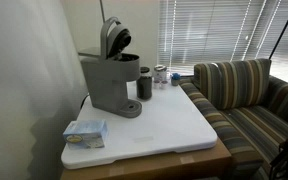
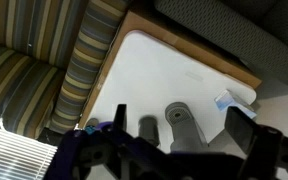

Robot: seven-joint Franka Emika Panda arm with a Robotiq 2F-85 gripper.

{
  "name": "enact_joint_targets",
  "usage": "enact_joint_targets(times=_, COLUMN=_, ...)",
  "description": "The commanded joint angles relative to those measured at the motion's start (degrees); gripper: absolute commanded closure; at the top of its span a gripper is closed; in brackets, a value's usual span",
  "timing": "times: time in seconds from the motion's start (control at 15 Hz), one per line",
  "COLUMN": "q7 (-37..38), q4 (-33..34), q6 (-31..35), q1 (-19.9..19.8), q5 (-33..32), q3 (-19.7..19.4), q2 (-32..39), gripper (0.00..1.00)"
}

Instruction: Close the coffeemaker

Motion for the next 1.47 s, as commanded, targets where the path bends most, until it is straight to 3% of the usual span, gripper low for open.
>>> enact_joint_targets(times=0.0, q7=-0.1, q4=0.2, q6=-0.2, q1=-0.2, q5=0.1, q3=0.1, q2=0.0, gripper=0.00)
enact_joint_targets(times=0.33, q7=-0.7, q4=3.1, q6=5.6, q1=-1.1, q5=0.6, q3=-0.4, q2=6.6, gripper=0.00)
enact_joint_targets(times=0.73, q7=-2.8, q4=5.6, q6=20.2, q1=0.4, q5=3.4, q3=-3.8, q2=17.3, gripper=0.00)
enact_joint_targets(times=0.8, q7=-0.7, q4=3.2, q6=17.6, q1=-0.2, q5=1.6, q3=-2.2, q2=12.4, gripper=0.00)
enact_joint_targets(times=1.13, q7=-1.6, q4=4.5, q6=21.2, q1=0.3, q5=2.5, q3=-3.4, q2=16.2, gripper=0.00)
enact_joint_targets(times=1.4, q7=-5.4, q4=10.2, q6=25.5, q1=0.1, q5=1.5, q3=-4.8, q2=21.3, gripper=0.00)
